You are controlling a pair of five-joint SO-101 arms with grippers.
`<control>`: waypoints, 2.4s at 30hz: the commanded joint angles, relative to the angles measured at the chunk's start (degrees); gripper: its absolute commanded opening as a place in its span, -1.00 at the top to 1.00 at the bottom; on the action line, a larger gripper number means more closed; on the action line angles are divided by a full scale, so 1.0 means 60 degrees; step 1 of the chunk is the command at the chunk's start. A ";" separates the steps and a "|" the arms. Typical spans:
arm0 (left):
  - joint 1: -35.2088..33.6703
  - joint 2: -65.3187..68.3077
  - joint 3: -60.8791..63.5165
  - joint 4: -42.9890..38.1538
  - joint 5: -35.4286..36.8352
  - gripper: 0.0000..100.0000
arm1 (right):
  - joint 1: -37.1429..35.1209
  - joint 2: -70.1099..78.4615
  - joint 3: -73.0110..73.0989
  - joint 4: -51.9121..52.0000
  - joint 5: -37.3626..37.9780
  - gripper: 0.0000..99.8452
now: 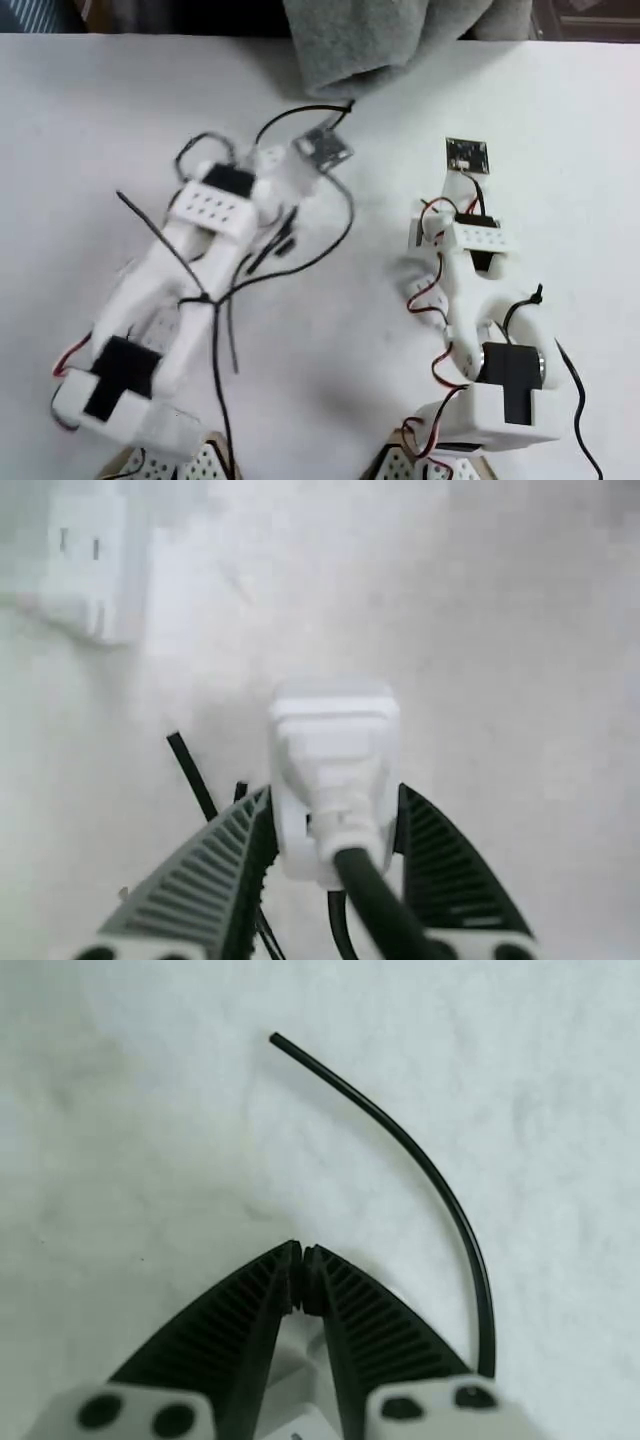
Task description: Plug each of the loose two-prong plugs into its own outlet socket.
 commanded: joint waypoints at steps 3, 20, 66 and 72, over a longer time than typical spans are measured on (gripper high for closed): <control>0.0418 0.2396 -0.4571 0.1187 0.0337 0.95 | 0.0168 0.0022 -0.0029 -0.0051 0.0015 0.96; -0.1018 1.2608 -1.7143 0.3018 -0.0278 0.93 | 0.0168 0.0022 -0.0029 -0.0081 0.0015 0.96; -0.7216 -0.1707 -0.2579 0.5245 -0.3473 0.33 | 0.0110 0.0022 -0.0044 -0.0007 0.0015 0.66; -0.6835 -0.1590 0.0513 0.5216 -0.5802 0.33 | 0.0125 0.0022 -0.0044 -0.0007 0.0015 0.66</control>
